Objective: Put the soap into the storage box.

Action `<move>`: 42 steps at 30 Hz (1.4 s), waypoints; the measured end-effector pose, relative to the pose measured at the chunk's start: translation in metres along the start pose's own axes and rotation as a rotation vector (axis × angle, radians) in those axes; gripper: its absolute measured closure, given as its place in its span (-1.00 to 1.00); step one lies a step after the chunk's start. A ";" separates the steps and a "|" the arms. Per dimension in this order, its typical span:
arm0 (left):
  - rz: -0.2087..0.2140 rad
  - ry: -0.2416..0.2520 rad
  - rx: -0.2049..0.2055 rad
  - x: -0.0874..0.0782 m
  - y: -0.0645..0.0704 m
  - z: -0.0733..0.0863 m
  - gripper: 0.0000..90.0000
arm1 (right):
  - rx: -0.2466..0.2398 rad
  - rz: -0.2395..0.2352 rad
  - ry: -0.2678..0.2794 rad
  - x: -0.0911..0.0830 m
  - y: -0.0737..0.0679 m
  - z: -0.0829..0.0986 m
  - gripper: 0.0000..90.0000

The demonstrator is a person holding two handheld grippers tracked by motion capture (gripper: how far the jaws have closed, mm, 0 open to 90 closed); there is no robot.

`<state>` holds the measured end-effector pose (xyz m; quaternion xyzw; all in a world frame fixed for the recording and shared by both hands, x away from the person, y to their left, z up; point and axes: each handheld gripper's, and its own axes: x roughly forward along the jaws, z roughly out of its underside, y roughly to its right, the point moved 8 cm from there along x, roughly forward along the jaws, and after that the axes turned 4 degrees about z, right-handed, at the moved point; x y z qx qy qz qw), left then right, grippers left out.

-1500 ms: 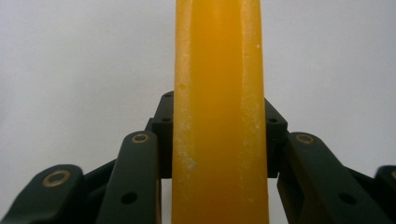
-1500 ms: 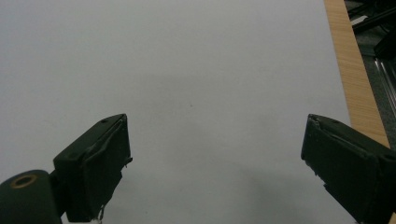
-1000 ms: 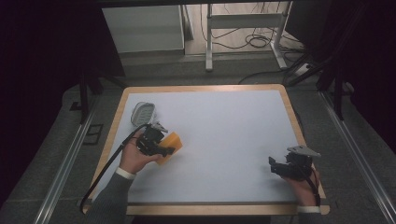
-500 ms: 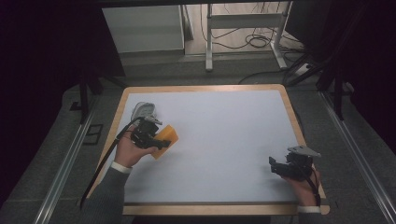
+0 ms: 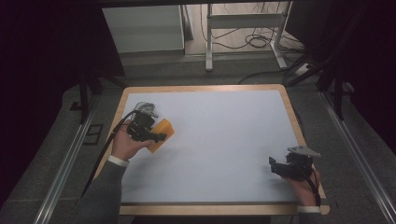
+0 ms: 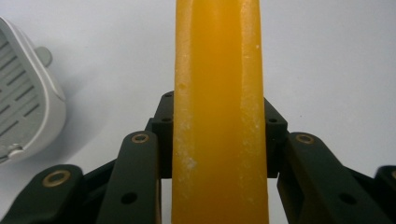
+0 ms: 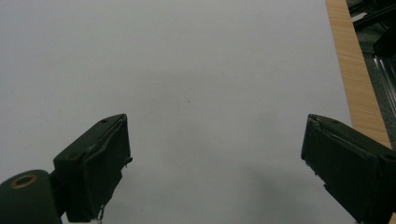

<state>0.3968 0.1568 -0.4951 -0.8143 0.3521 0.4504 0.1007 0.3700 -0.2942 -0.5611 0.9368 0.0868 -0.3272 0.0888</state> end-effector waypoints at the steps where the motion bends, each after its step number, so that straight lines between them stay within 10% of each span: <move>1: -0.001 0.004 -0.003 -0.001 -0.001 -0.001 0.35 | 0.000 0.000 0.000 0.000 0.000 0.000 -0.82; 42: -0.055 0.029 -0.068 -0.021 -0.039 -0.035 0.35 | 0.001 0.005 -0.006 0.002 0.002 0.002 -0.82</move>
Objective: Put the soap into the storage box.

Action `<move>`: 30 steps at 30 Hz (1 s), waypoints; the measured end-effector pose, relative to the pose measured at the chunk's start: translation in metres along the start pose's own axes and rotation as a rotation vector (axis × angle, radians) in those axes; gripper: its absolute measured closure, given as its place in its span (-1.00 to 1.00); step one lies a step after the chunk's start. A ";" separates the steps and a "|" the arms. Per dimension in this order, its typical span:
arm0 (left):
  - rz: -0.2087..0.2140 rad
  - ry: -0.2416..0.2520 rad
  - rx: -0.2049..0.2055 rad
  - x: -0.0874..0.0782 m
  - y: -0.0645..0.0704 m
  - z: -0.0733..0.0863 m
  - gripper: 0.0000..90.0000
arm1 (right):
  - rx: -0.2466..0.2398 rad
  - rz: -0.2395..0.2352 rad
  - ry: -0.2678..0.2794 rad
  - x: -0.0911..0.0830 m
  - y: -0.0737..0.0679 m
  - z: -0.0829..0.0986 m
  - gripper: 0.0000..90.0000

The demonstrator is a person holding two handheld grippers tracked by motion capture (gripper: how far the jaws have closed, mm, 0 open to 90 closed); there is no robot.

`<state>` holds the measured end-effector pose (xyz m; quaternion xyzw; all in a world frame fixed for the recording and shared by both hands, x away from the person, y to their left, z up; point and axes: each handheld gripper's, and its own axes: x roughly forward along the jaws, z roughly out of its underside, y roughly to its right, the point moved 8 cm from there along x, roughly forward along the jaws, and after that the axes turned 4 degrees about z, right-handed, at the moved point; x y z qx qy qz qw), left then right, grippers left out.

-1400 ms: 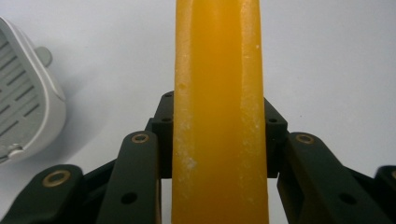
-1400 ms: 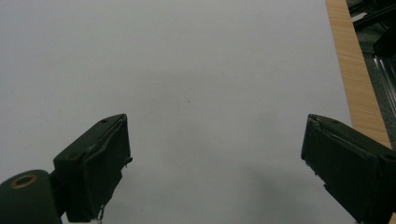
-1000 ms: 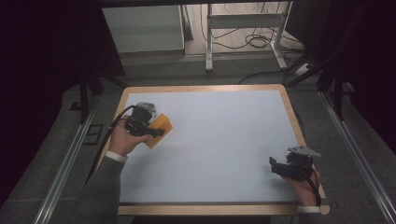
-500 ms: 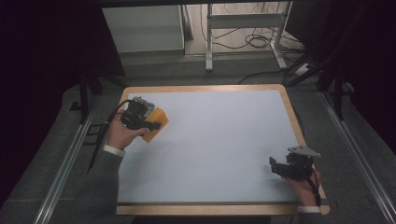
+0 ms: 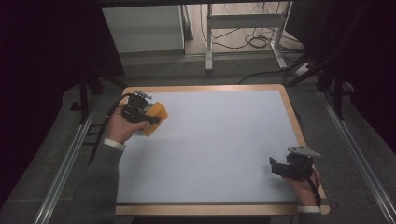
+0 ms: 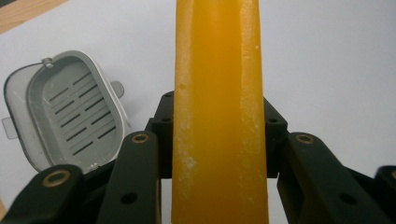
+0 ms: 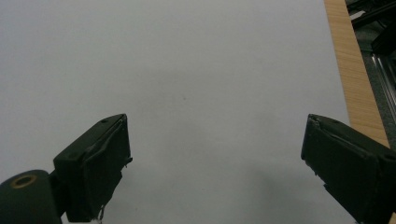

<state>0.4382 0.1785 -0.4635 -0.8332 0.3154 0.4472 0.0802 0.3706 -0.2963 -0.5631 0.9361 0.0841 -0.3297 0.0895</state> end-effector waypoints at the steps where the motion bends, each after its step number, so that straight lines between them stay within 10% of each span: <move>1: -0.001 -0.003 0.000 0.000 -0.001 0.000 0.35 | -0.001 0.001 -0.001 0.000 0.000 0.000 -0.82; 30: -0.050 -0.002 -0.141 0.009 -0.055 -0.009 0.35 | 0.003 0.003 0.002 0.000 0.002 0.000 -0.82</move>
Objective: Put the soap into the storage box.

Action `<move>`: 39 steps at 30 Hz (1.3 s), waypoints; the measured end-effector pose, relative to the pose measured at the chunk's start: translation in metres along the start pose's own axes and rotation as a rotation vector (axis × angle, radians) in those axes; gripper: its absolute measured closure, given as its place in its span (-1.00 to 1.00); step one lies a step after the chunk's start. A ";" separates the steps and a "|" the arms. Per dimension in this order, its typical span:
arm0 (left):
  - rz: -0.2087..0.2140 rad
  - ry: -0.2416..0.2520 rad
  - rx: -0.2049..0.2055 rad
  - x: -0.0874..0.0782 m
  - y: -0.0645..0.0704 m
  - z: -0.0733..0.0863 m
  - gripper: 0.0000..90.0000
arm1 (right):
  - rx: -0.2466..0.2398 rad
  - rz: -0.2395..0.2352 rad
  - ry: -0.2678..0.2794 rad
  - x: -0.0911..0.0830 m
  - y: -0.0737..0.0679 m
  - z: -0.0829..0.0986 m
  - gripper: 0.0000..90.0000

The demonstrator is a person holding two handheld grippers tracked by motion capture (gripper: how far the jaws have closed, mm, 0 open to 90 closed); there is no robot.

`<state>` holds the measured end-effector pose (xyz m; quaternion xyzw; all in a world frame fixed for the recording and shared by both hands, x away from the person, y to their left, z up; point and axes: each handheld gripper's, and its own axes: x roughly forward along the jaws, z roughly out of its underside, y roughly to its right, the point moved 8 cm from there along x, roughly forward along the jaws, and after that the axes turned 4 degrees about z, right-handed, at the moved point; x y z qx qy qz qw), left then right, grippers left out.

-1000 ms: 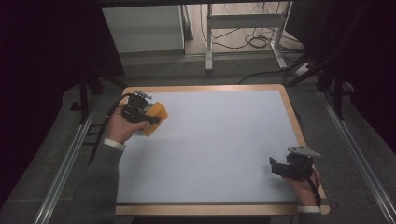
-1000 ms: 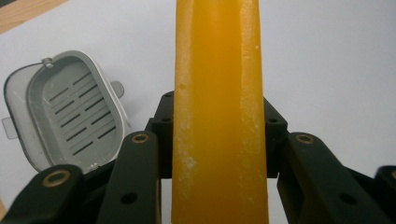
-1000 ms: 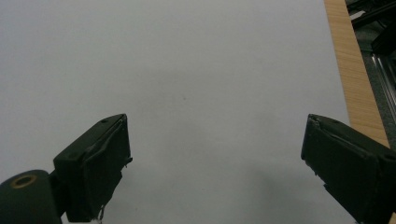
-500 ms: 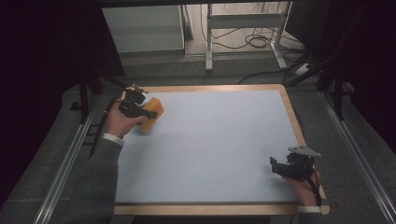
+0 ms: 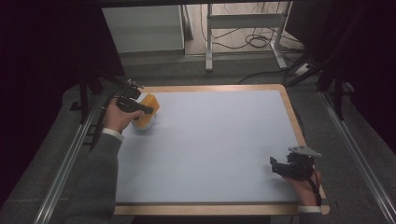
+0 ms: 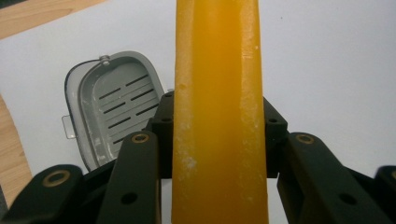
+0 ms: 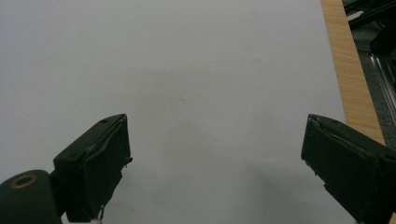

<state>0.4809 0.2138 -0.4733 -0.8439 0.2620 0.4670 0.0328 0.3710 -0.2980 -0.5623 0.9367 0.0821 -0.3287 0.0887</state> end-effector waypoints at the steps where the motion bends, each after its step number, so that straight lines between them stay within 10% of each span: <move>1: -0.001 -0.002 -0.003 0.000 -0.001 0.000 0.35 | 0.001 0.000 0.000 0.000 0.000 0.000 -0.82; 39: -0.047 -0.036 -0.171 0.039 -0.058 -0.005 0.35 | 0.009 0.017 0.000 0.001 0.006 0.003 -0.82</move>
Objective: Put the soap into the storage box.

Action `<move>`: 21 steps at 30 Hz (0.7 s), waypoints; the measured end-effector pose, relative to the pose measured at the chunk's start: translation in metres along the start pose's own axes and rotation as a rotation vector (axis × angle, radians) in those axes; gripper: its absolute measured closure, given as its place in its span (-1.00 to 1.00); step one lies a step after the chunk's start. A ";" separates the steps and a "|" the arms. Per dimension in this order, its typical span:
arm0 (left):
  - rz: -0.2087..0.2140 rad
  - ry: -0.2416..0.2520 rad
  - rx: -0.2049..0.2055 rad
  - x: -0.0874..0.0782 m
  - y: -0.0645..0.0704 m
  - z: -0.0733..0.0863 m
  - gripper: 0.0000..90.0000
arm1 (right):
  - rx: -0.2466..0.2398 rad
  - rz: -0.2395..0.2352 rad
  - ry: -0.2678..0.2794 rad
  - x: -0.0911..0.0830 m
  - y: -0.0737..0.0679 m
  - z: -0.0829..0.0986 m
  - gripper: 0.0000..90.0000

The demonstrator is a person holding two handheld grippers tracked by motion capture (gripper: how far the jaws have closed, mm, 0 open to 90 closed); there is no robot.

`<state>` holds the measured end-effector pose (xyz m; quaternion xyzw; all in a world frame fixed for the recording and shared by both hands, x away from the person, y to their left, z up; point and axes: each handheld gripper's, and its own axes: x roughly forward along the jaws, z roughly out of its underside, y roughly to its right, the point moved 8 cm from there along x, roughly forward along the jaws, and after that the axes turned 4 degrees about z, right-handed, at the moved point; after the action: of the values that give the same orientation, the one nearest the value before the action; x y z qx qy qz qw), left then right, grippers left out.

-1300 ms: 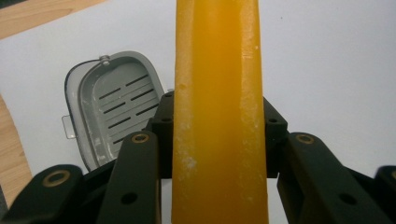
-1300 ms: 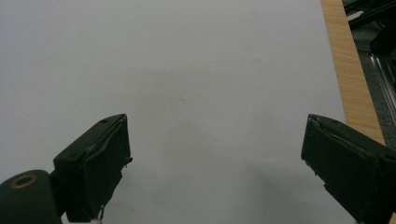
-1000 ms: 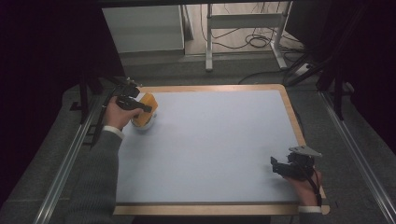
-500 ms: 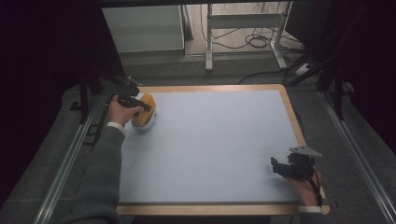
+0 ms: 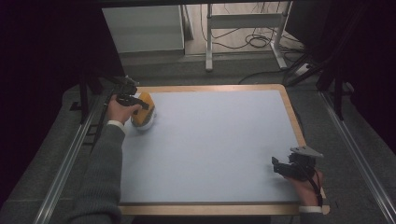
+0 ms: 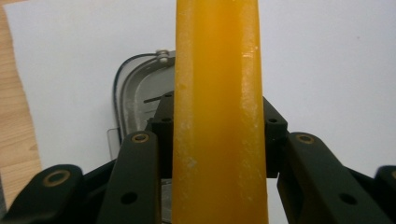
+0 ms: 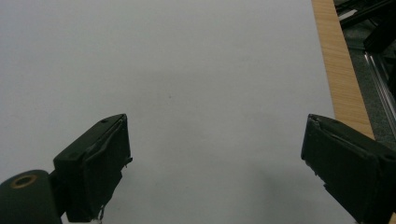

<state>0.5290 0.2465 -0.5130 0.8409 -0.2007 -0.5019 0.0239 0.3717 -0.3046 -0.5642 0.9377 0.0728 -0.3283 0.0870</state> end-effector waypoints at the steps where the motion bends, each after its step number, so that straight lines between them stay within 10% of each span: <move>1: 0.000 0.006 -0.013 0.001 -0.002 0.000 0.35 | 0.000 0.000 0.001 0.000 0.000 0.000 -0.82; 21: -0.020 -0.010 -0.074 0.021 -0.013 0.007 0.35 | 0.001 -0.004 -0.007 0.001 0.001 0.002 -0.82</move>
<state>0.5362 0.2513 -0.5370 0.8388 -0.1736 -0.5136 0.0491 0.3717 -0.3057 -0.5665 0.9365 0.0744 -0.3317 0.0860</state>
